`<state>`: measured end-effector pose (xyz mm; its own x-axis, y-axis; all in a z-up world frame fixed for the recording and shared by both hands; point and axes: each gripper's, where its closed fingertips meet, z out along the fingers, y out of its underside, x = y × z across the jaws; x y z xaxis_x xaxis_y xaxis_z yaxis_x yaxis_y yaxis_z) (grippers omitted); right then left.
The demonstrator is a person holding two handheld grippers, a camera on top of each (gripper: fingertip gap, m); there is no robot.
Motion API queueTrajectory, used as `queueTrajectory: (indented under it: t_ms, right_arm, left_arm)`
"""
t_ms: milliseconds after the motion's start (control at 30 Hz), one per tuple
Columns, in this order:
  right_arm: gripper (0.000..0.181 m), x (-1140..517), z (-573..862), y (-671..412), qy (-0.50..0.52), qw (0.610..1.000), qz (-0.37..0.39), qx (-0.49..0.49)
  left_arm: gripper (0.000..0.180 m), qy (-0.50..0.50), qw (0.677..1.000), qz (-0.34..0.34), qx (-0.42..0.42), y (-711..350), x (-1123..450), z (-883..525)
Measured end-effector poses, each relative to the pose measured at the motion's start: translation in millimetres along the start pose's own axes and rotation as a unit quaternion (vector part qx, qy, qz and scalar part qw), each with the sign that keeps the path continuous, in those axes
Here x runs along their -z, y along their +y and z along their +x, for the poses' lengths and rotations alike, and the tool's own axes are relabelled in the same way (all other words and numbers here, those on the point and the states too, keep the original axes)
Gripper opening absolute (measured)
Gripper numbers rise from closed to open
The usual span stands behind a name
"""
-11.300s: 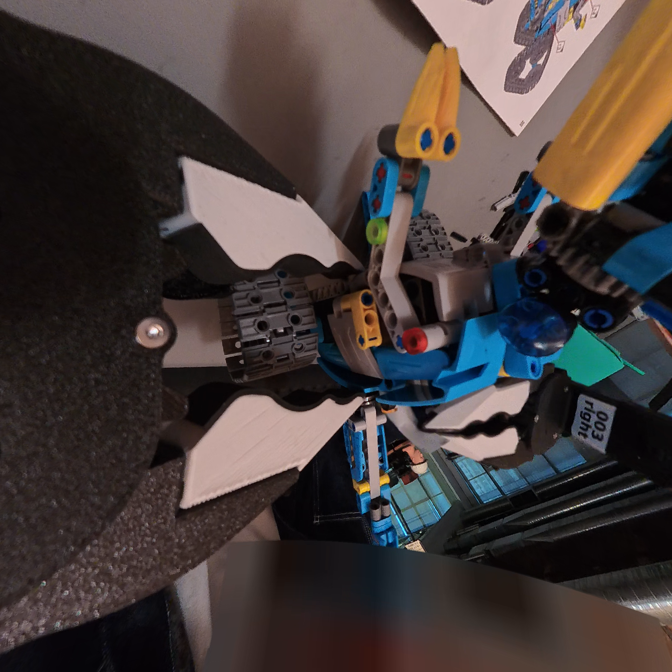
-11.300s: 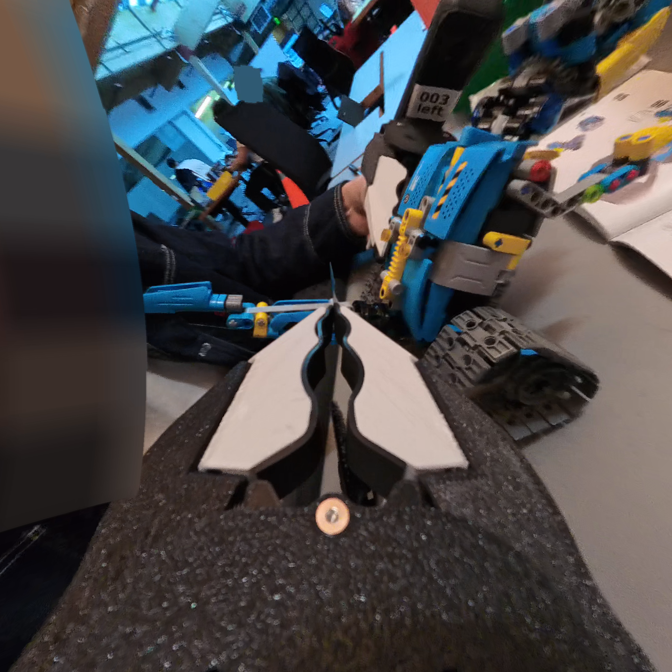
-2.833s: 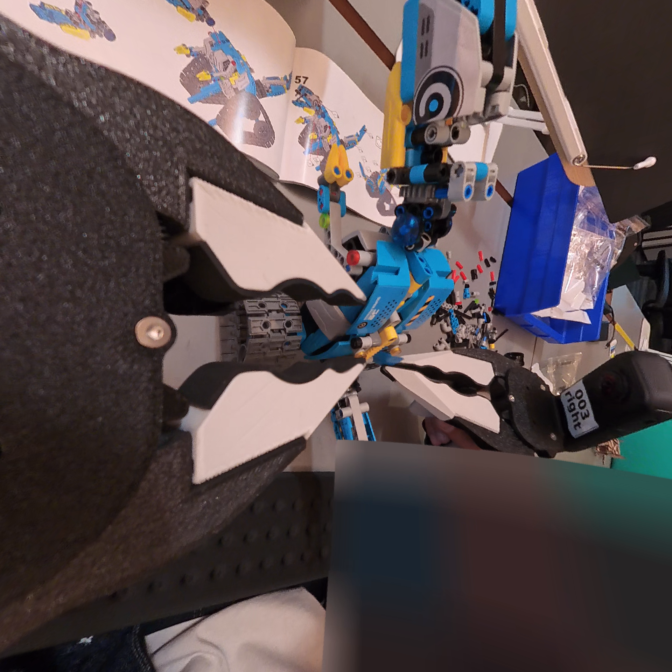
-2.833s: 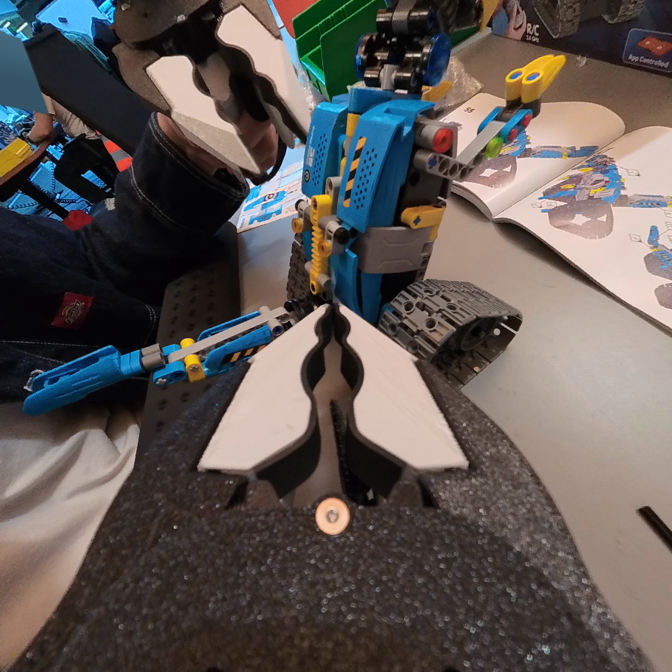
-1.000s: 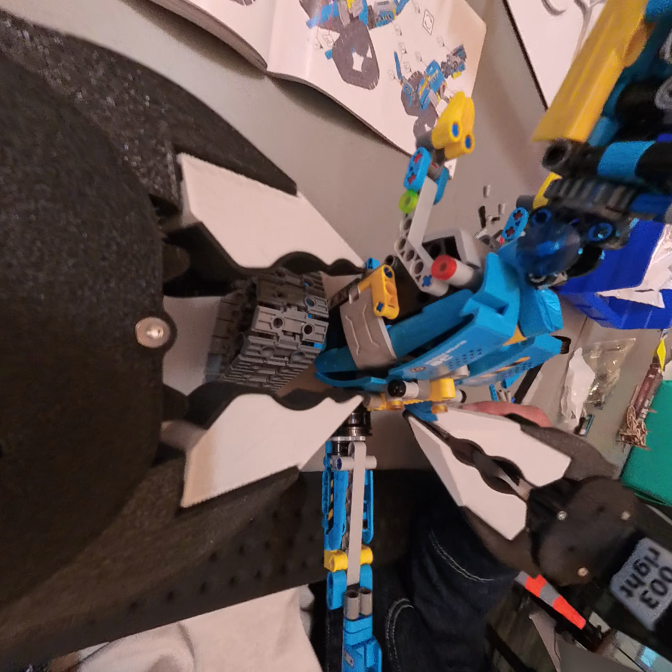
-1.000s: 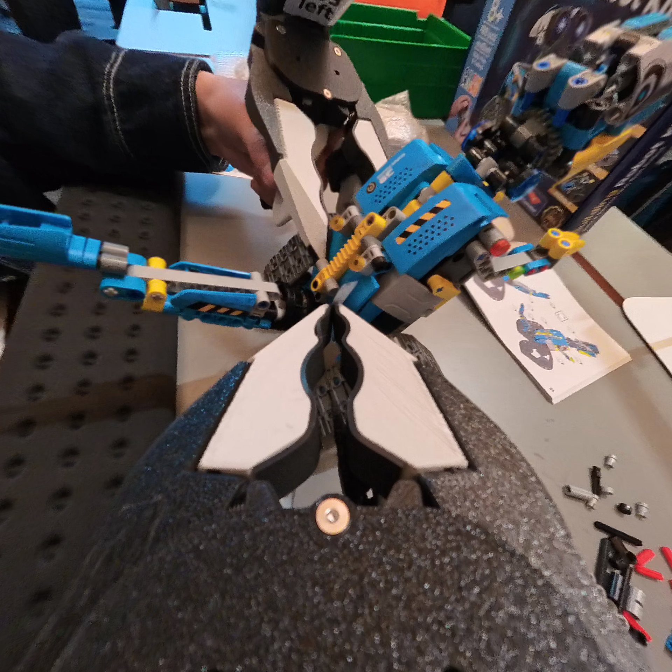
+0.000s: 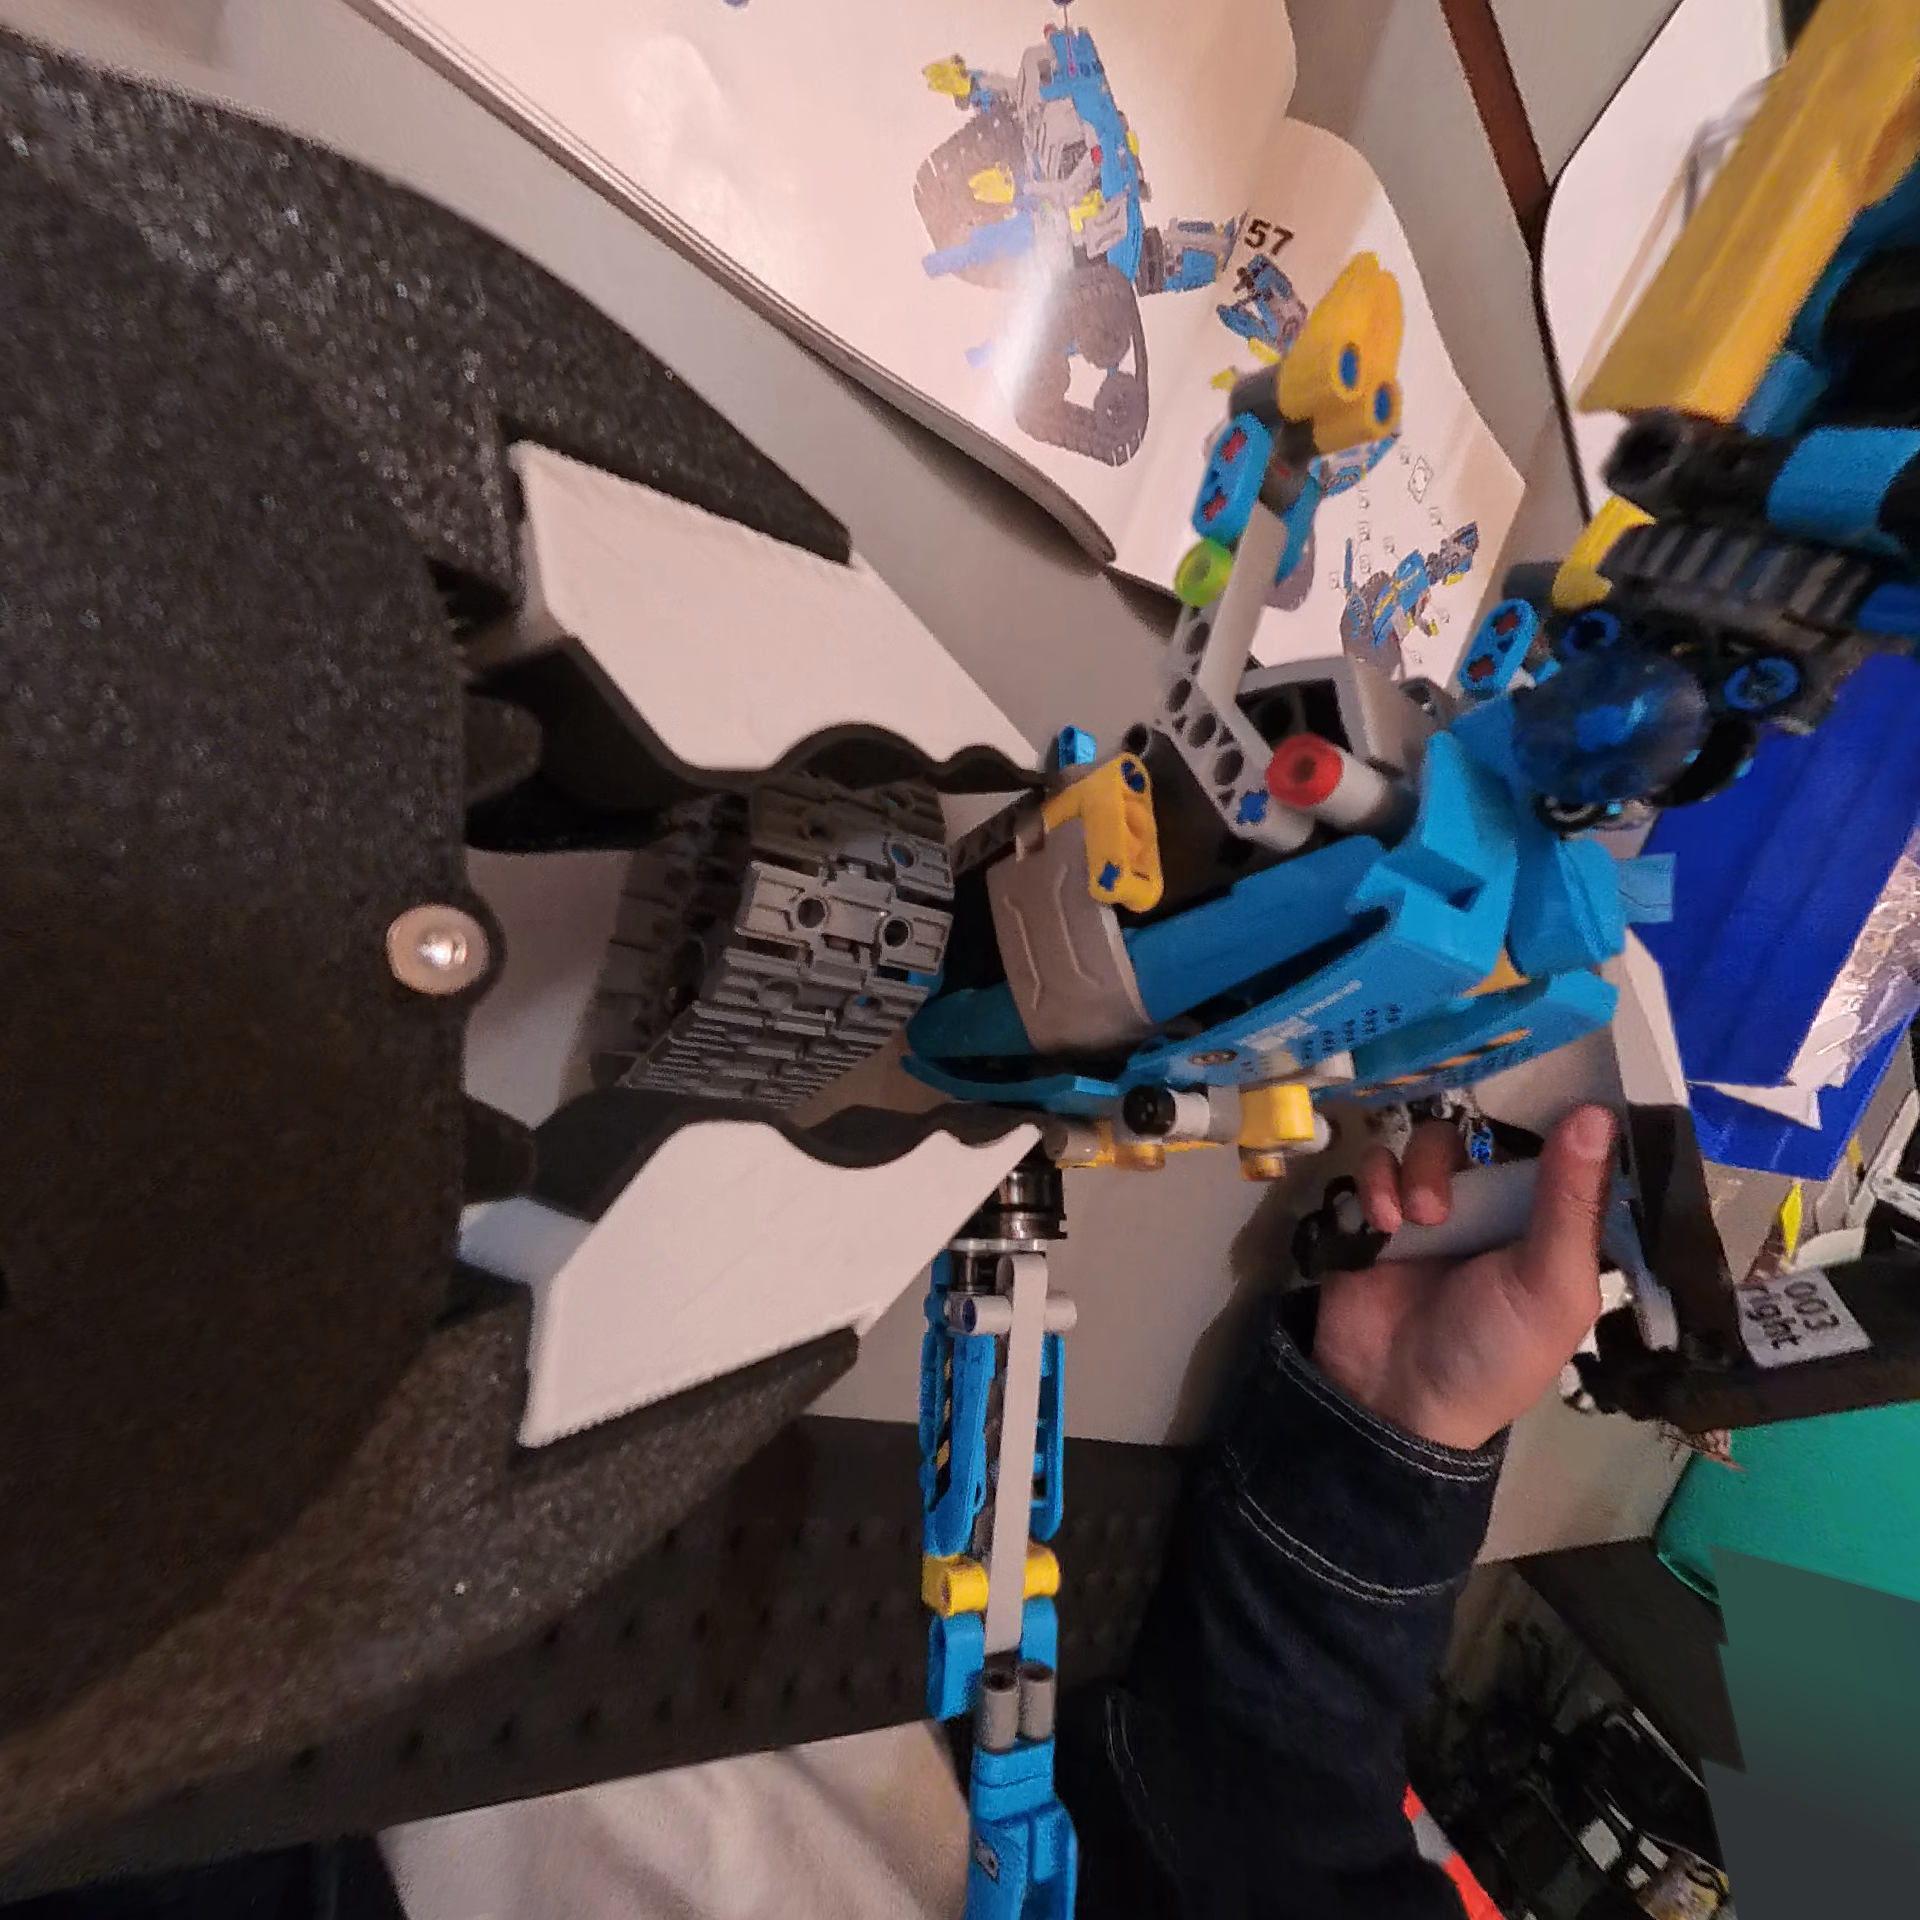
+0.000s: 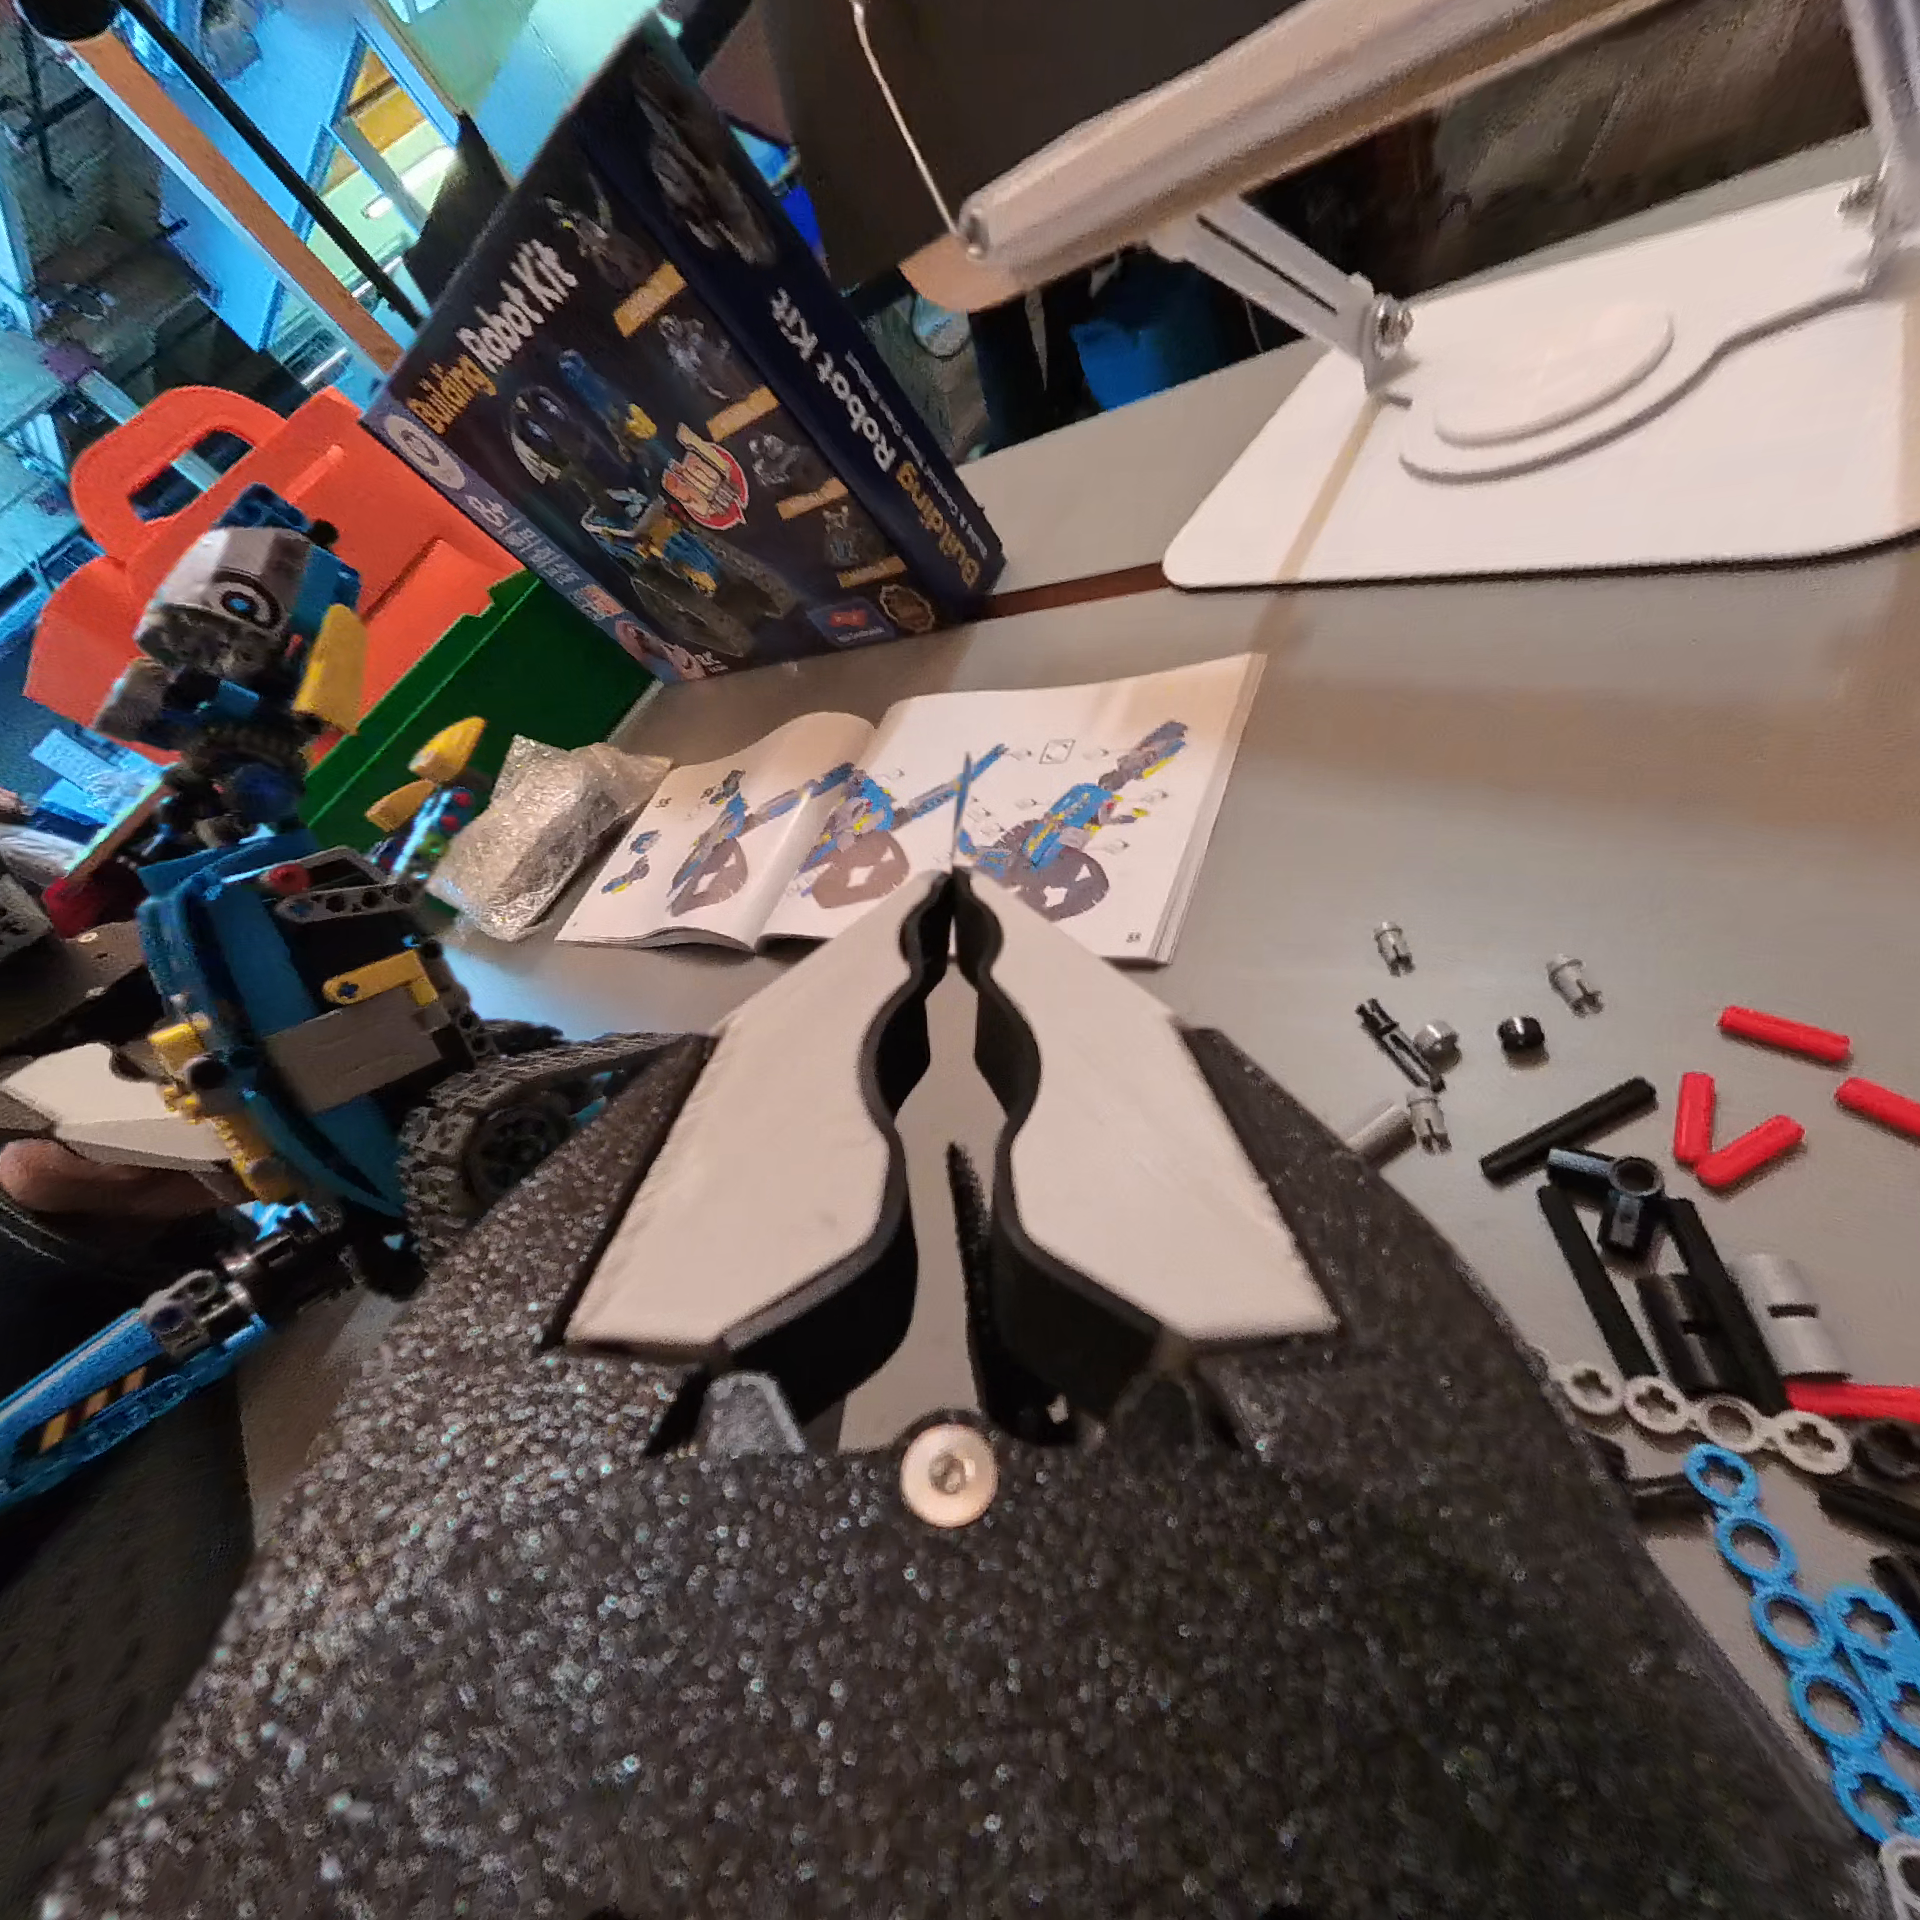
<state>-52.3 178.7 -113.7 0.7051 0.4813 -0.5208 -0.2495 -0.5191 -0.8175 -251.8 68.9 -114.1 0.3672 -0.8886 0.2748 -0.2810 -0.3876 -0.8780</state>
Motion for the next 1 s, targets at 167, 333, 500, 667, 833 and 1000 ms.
queueTrajectory:
  t_ms: [167, 333, 500, 667, 833, 1000]
  right_arm:
    - [0.0, -7, 8, 12, -0.028, 0.999, -0.005, -0.036]
    - [0.0, -12, 0, 18, -0.049, 0.998, -0.019, -0.033]
    - [0.0, -12, -3, 19, -0.06, 0.997, -0.024, -0.041]
    - [0.0, -12, 1, 20, -0.056, 0.997, -0.026, -0.049]
    - [0.0, -11, -1, 19, -0.061, 0.997, -0.024, -0.052]
    - [0.0, -11, -1, 18, -0.065, 0.996, -0.021, -0.061]
  left_arm:
    - [0.061, 0.016, 1.0, 0.009, 0.023, 1, -1, -3]
    - [0.06, 0.013, 1.0, 0.009, 0.015, 1, -1, -2]
    - [0.061, 0.015, 1.0, 0.012, 0.016, 1, -2, -3]
    - [0.061, 0.013, 1.0, 0.011, 0.015, 2, -2, -3]
    - [0.061, 0.013, 1.0, 0.009, 0.016, 2, -2, -3]
    - [0.061, 0.012, 1.0, 0.008, 0.014, 3, -2, -3]
